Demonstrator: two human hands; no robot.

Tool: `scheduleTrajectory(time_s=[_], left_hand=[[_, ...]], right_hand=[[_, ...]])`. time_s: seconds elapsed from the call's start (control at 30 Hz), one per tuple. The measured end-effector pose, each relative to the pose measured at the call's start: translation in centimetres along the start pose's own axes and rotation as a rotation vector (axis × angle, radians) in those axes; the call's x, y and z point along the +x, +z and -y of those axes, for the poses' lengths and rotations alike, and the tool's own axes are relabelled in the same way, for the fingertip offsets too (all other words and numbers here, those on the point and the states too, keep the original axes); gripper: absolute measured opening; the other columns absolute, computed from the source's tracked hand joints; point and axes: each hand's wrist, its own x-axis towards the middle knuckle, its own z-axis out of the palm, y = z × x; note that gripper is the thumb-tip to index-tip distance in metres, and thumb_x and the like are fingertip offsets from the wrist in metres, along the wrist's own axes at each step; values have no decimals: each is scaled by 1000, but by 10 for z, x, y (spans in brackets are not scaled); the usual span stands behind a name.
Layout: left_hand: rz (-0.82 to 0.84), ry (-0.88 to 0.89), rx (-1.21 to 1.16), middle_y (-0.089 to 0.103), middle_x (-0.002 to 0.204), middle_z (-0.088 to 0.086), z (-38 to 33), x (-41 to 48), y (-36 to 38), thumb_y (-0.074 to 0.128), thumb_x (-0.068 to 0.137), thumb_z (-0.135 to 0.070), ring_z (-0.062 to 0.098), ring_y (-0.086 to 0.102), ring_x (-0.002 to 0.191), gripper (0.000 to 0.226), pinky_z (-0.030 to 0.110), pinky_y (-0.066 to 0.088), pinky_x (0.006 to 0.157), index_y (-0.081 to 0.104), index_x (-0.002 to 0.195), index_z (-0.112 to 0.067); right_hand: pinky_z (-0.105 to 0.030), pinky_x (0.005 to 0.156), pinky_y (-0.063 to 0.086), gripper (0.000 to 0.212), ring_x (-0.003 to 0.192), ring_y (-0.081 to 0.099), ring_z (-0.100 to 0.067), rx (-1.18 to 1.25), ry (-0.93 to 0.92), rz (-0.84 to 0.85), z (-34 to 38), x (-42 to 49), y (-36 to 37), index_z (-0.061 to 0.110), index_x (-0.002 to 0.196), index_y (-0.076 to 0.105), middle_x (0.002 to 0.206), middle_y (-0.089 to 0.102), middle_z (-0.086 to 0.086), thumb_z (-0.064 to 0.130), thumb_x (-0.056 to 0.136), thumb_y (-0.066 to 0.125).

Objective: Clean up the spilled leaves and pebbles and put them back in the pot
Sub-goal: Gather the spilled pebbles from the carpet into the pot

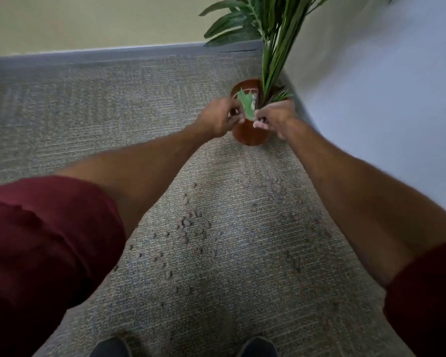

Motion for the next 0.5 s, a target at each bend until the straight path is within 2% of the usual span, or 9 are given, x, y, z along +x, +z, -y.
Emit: scheduleTrajectory(time_s=[0.07, 0.2, 0.3, 0.4, 0.5], left_hand=[[-35, -10, 33, 75, 110, 7, -8, 25, 4, 68, 103, -22, 24, 71, 100, 16, 34, 55, 86, 74, 112, -10], [-66, -33, 122, 78, 114, 4, -18, 60, 13, 69, 101, -26, 26, 71, 109, 18, 30, 49, 85, 79, 113, -18], [-20, -55, 131, 79, 124, 1, -15, 70, 18, 68, 100, -29, 24, 71, 117, 27, 34, 55, 98, 79, 125, -27], [-39, -53, 76, 79, 125, 3, -10, 67, 18, 65, 101, -22, 23, 71, 119, 29, 29, 52, 101, 80, 126, -26], [-89, -67, 13, 79, 126, 3, -6, 58, 14, 65, 102, -15, 19, 72, 118, 28, 21, 50, 99, 80, 126, -20]], right_hand=[[-23, 51, 58, 29, 65, 75, -23, 3, -1, -32, 6, 22, -3, -9, 114, 75, 112, 77, -27, -6, 86, 83], [-30, 67, 64, 26, 66, 74, -22, 27, 1, -81, 8, 49, -4, -9, 113, 76, 108, 79, -24, 0, 89, 82], [-33, 72, 68, 20, 69, 75, -19, 38, -15, -82, 12, 49, -2, -2, 116, 75, 102, 78, -18, 6, 98, 71], [-34, 67, 68, 25, 77, 79, -24, 77, -21, -99, 14, 44, -3, 1, 121, 74, 105, 76, -17, 2, 100, 61], [-30, 65, 67, 30, 75, 82, -24, 17, -41, -132, 14, 34, -6, 0, 125, 72, 107, 79, -16, 3, 99, 58]])
